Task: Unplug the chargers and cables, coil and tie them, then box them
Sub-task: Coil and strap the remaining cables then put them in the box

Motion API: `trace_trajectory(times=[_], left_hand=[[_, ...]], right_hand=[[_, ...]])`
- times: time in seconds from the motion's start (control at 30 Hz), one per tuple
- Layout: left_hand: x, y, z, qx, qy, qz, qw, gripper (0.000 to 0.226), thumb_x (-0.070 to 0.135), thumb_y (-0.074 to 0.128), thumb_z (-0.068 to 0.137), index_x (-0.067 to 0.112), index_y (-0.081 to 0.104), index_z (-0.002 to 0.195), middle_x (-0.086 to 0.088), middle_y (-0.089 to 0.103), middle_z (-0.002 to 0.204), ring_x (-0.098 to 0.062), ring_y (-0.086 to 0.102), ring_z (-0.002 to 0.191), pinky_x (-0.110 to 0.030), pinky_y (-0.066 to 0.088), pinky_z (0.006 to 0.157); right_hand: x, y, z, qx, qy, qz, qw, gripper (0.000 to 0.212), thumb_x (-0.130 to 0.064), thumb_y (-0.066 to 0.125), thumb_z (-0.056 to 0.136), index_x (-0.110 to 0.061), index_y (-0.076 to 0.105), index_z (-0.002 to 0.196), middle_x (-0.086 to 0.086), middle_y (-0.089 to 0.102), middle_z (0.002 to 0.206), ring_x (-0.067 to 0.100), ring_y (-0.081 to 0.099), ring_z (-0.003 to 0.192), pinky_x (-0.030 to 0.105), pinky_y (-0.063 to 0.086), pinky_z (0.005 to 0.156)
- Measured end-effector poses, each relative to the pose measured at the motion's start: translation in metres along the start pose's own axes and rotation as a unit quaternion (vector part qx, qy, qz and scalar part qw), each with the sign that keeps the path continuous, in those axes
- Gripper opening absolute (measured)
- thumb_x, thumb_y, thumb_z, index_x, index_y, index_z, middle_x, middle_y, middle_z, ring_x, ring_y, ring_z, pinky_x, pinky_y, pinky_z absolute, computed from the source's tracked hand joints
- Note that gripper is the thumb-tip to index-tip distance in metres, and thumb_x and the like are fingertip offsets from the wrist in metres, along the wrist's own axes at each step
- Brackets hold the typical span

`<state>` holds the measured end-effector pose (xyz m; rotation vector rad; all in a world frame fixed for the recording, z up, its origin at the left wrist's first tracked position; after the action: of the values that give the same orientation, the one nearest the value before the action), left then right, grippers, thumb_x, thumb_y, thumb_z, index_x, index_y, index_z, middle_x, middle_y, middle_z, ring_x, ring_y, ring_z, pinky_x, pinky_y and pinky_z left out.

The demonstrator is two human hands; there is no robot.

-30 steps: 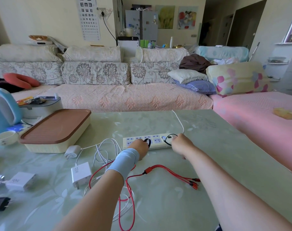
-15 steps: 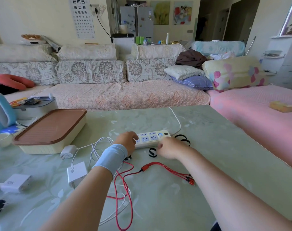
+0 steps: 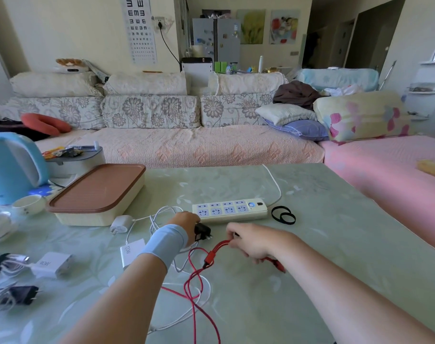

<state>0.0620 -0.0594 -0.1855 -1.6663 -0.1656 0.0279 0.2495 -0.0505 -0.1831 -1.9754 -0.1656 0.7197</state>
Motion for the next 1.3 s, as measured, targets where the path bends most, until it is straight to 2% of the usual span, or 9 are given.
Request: trace_trajectory(times=[0.1,0.23,0.43,0.6,0.73,0.93,1.1,1.2,1.3], left_hand=[[0.000,0.000,0.001,0.005,-0.003,-0.026,1.000,0.033,0.016,0.054,0.089,0.020,0.059,0.122,-0.004,0.059,0.127,-0.025,0.057,0.112,-0.029,0.046,0.091],[0.006,-0.005,-0.003,0.041,0.031,-0.051,0.997,0.048,0.023,0.061,0.090,0.028,0.050,0.136,-0.003,0.046,0.139,-0.024,0.045,0.126,-0.031,0.038,0.103],[0.015,-0.013,-0.023,0.029,0.032,-0.050,0.998,0.033,0.027,0.054,0.092,0.026,0.059,0.125,-0.004,0.057,0.125,-0.025,0.058,0.108,-0.030,0.048,0.089],[0.004,0.004,-0.033,-0.012,-0.043,0.020,0.999,0.043,0.030,0.060,0.090,0.015,0.053,0.131,-0.008,0.061,0.122,-0.026,0.059,0.109,-0.032,0.050,0.089],[0.002,0.010,-0.034,-0.019,-0.076,-0.021,0.997,0.028,0.030,0.051,0.095,0.011,0.066,0.109,-0.007,0.068,0.103,-0.025,0.065,0.094,-0.030,0.050,0.077],[0.010,-0.012,-0.030,-0.007,0.000,-0.049,0.999,0.024,0.036,0.054,0.095,0.019,0.071,0.099,-0.001,0.064,0.090,-0.019,0.053,0.075,-0.023,0.041,0.062],[0.028,-0.035,-0.039,-0.010,0.068,-0.282,0.957,0.025,0.026,0.054,0.095,0.008,0.070,0.088,-0.007,0.069,0.079,-0.019,0.063,0.069,-0.024,0.048,0.068],[0.027,-0.037,-0.046,-0.064,0.065,-0.422,0.902,0.024,0.026,0.053,0.097,0.010,0.066,0.084,-0.006,0.073,0.072,-0.022,0.071,0.066,-0.031,0.058,0.075],[0.027,-0.040,-0.050,-0.082,0.062,-0.440,0.892,0.031,0.033,0.047,0.100,0.011,0.065,0.086,-0.006,0.069,0.070,-0.021,0.066,0.054,-0.025,0.051,0.053]], right_hand=[[-0.012,-0.009,-0.010,0.044,-0.034,-0.010,0.998,0.012,-0.038,0.047,0.101,-0.032,0.055,0.107,-0.007,0.051,0.085,0.012,0.051,0.065,0.025,0.039,0.056],[-0.022,-0.012,-0.015,0.068,-0.042,-0.003,0.997,0.022,-0.025,0.050,0.097,-0.023,0.067,0.110,-0.004,0.061,0.095,0.016,0.055,0.086,0.024,0.039,0.064],[-0.025,-0.017,-0.026,0.093,-0.056,0.028,0.994,0.013,-0.027,0.055,0.097,-0.025,0.067,0.094,-0.008,0.064,0.077,0.007,0.052,0.062,0.021,0.035,0.051],[-0.033,-0.011,-0.036,0.115,-0.069,-0.020,0.991,0.019,-0.042,0.049,0.098,-0.035,0.066,0.101,-0.013,0.060,0.090,0.013,0.056,0.086,0.030,0.046,0.075],[-0.036,-0.006,-0.037,0.111,-0.048,-0.006,0.993,0.021,-0.022,0.050,0.091,-0.031,0.069,0.091,-0.010,0.065,0.091,0.014,0.062,0.084,0.028,0.051,0.074],[-0.031,-0.009,-0.024,0.155,-0.084,-0.017,0.984,0.020,-0.029,0.049,0.100,-0.033,0.066,0.110,-0.003,0.055,0.110,0.020,0.056,0.101,0.039,0.048,0.091],[-0.042,-0.023,-0.022,0.251,-0.118,-0.115,0.954,0.058,-0.059,0.067,0.077,-0.043,0.052,0.131,-0.011,0.055,0.128,0.018,0.057,0.115,0.031,0.044,0.089],[-0.048,-0.034,-0.025,0.277,-0.122,-0.146,0.942,0.043,-0.063,0.066,0.077,-0.042,0.063,0.114,-0.010,0.067,0.110,0.019,0.057,0.108,0.031,0.042,0.078],[-0.046,-0.038,-0.027,0.258,-0.111,-0.114,0.953,0.030,-0.064,0.054,0.086,-0.040,0.067,0.099,-0.007,0.070,0.097,0.019,0.061,0.098,0.032,0.044,0.074]])
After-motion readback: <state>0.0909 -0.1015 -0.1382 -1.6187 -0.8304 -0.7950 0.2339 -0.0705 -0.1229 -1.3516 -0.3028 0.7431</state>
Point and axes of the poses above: each hand's wrist, its own z-axis towards the middle knuckle, its own y-axis out of the palm, x = y × z, the point moved 4 cm from there along z, towards the middle knuckle
